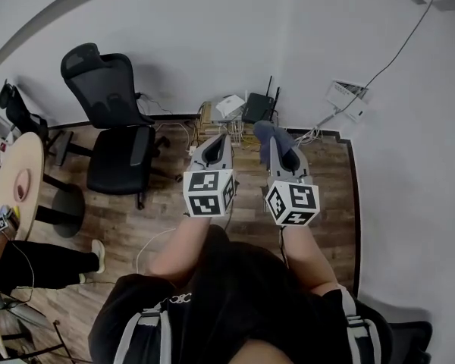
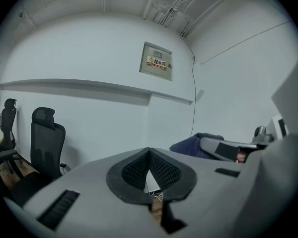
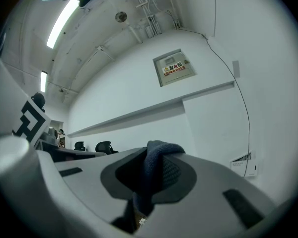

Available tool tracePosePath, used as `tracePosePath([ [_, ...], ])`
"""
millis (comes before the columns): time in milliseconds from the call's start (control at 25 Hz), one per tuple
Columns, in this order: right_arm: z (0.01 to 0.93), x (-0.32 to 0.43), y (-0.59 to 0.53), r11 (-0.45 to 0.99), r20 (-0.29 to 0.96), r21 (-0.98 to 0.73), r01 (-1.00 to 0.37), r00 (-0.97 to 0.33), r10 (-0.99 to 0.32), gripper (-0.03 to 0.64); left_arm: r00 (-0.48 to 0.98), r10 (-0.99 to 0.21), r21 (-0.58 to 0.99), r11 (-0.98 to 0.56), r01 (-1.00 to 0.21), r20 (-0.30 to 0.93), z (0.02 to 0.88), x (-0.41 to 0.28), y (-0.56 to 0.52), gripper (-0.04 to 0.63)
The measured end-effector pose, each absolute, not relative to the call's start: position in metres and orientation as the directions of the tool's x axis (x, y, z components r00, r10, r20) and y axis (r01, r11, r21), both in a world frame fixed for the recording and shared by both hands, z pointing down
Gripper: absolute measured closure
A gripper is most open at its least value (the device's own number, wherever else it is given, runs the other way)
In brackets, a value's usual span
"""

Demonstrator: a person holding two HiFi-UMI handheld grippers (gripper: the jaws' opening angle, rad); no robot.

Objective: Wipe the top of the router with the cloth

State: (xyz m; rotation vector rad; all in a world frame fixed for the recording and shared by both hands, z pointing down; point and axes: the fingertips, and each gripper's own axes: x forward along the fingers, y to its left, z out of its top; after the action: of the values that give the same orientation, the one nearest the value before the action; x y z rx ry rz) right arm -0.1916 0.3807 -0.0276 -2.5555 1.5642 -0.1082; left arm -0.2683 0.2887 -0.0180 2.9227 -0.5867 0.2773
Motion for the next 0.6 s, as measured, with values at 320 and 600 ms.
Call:
tracePosePath([
  [320, -0.027, -0.173, 0.396, -0.442, -0.018, -0.168, -0.881, 0.452, -0.892, 0.594, 0.911, -0.352, 0.110, -0.918, -0.381, 0.214, -0.013, -0.245, 0.304, 0.601],
  [600, -0.022, -0.151, 0.403, -0.469, -0.020, -0.199, -0.860, 0.482, -0.876, 0.594, 0.926, -0.320, 0.080, -0.937, -0.341, 0.200, -0.012, -0.223, 0.312, 0.601],
])
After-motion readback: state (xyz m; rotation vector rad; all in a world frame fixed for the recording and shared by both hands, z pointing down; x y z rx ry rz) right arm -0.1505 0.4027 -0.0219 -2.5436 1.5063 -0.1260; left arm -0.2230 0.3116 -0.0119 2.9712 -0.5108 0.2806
